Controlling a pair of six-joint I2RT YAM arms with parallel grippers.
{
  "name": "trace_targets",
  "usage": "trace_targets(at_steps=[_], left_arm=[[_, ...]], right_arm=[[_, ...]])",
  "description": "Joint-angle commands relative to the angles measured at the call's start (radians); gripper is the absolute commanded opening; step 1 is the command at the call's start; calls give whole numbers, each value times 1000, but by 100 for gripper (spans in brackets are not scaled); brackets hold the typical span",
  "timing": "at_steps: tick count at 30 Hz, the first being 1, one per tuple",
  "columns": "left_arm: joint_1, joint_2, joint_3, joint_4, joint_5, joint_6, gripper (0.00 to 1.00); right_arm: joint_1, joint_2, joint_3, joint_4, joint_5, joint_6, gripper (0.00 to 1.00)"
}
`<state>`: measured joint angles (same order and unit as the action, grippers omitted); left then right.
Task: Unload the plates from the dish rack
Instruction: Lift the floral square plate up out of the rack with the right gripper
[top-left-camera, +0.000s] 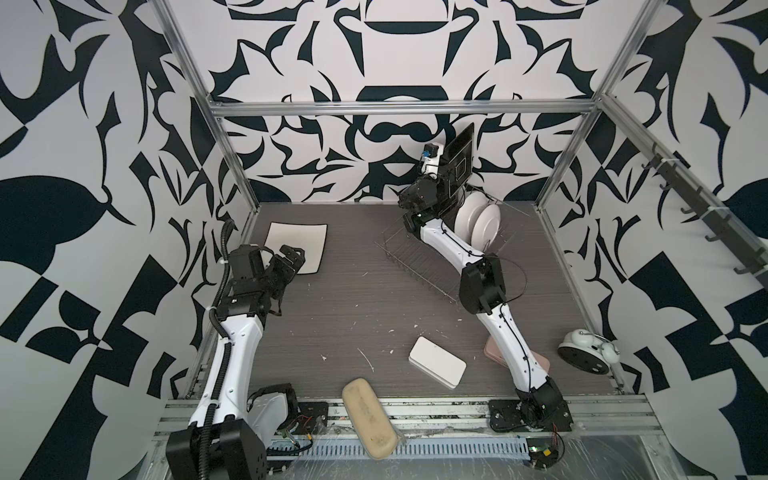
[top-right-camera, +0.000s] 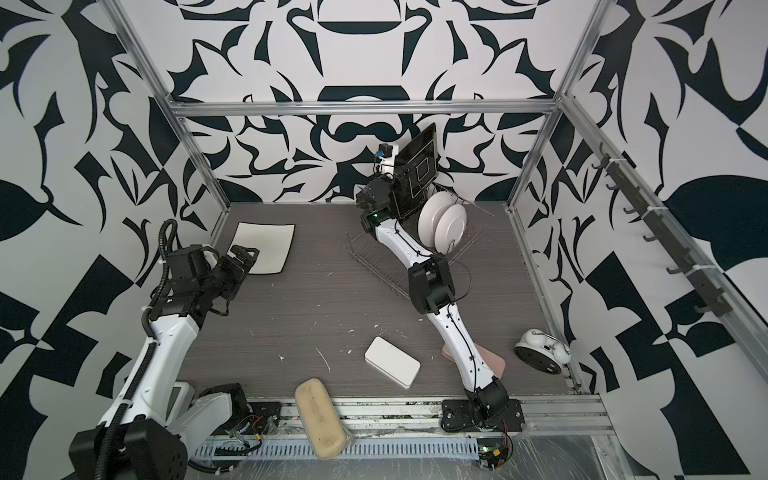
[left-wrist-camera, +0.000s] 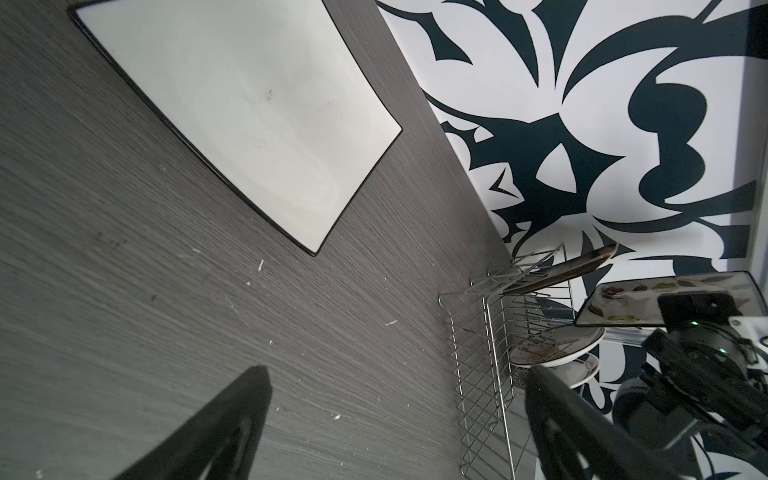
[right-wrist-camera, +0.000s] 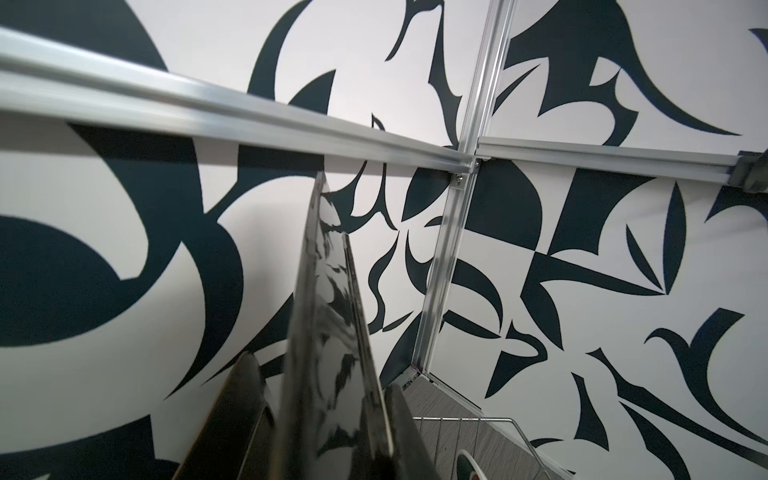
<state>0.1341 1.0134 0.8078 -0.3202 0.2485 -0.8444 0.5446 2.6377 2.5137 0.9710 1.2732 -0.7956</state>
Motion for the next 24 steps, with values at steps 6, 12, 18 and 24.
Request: trace_targets(at_steps=[6,12,18,24], left_arm=[[-1,-26,31,-13,11,1,99],[1,-31,31,-13,17,1,99],[0,-47,40,-20,27,-6,99],[1,-71,59,-32,29,-12,99]], right_arm=[[39,-172,35,172,-137,-45,0],[75,-207,33,245,-184,-133,0],[127,-285,-39,301,-207,-186,0],[183,-484,-330,307,-265,-113,0]])
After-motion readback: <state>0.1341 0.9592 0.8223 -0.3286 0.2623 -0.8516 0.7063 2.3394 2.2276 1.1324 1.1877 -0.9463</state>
